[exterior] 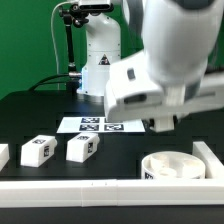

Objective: Assemble stool

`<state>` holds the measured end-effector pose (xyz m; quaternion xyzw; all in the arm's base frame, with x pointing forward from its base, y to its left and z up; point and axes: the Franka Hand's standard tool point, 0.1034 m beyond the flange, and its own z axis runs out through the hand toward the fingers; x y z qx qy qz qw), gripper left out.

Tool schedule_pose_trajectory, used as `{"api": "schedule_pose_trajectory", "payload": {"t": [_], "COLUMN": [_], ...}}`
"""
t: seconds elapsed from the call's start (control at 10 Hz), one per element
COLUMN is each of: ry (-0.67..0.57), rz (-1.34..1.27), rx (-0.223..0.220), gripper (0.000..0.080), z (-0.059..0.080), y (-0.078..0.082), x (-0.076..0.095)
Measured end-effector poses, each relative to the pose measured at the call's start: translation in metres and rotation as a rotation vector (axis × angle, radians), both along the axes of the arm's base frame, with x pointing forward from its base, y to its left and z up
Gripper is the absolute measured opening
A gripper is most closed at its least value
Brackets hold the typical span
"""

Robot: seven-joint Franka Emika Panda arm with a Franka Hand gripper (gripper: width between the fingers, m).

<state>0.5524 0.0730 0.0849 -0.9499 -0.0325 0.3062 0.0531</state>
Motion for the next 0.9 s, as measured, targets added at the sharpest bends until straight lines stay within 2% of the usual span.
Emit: {"api": "schedule_pose_trajectory", "payload": {"t": [0.1,0.2,0.3,0.4,0.6,0.7,0.9], "ry": [-0.095,-0.168,-0.215,-0.319,-0.44,-0.537,-0.63], "rz": [-0.01,-0.014,-0.017,-0.027,-0.038,-0.047,-0.061], "rx": [-0.001,-0.003,-0.004,-0.005,-0.009,-0.009,-0.008], "gripper": [0.0328,0.0328,0.0328,0.0328,0.0328,0.0328,0.0328], "z": [0.008,0.021,0.025,0.023,0.023,0.023,0.024], "y": [0.001,0.001,0.002,0.001,0.0,-0.001,-0.001], "x": [0.014,0.02,0.022,0.031,0.031,0.038,0.04]}}
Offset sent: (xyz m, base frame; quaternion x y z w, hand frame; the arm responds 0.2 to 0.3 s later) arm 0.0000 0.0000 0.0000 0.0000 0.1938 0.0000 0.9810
